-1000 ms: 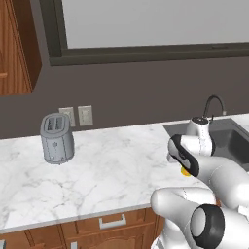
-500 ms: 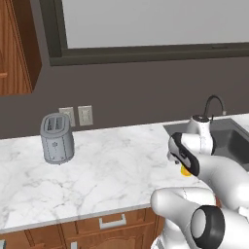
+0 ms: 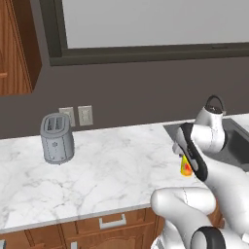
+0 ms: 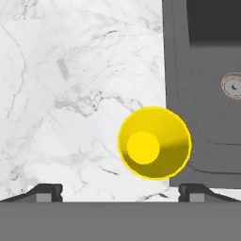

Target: Pick the cup and bowl from the counter and place them on the counter next to the sink.

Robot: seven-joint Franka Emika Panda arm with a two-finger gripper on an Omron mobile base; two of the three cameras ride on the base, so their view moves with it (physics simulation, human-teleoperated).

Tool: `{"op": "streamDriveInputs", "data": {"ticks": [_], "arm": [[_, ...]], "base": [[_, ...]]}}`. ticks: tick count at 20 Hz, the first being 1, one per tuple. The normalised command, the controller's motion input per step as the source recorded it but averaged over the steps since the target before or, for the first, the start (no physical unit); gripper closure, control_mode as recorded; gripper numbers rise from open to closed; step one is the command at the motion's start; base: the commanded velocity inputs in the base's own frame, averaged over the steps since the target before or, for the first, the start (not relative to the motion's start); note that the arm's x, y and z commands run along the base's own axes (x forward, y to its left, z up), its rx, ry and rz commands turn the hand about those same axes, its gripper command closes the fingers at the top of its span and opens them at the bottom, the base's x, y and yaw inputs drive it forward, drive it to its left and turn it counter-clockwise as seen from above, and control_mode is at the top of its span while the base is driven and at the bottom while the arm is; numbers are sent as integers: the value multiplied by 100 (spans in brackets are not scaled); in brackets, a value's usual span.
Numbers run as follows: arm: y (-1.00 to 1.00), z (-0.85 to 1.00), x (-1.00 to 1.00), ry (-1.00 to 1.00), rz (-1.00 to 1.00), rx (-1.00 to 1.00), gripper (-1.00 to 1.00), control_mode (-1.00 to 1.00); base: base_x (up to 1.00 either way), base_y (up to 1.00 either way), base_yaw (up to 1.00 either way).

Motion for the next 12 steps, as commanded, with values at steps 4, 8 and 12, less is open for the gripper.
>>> {"op": "streamDriveInputs", "data": {"ticks": [4, 8, 12], "arm": [[16, 24, -85, -3, 6, 2, -100, -100], [48, 41, -74, 0, 6, 0, -100, -100], [62, 37, -65, -1, 6, 0, -100, -100]], "base": [[0, 0, 0], [0, 0, 0], [0, 0, 0]]}}
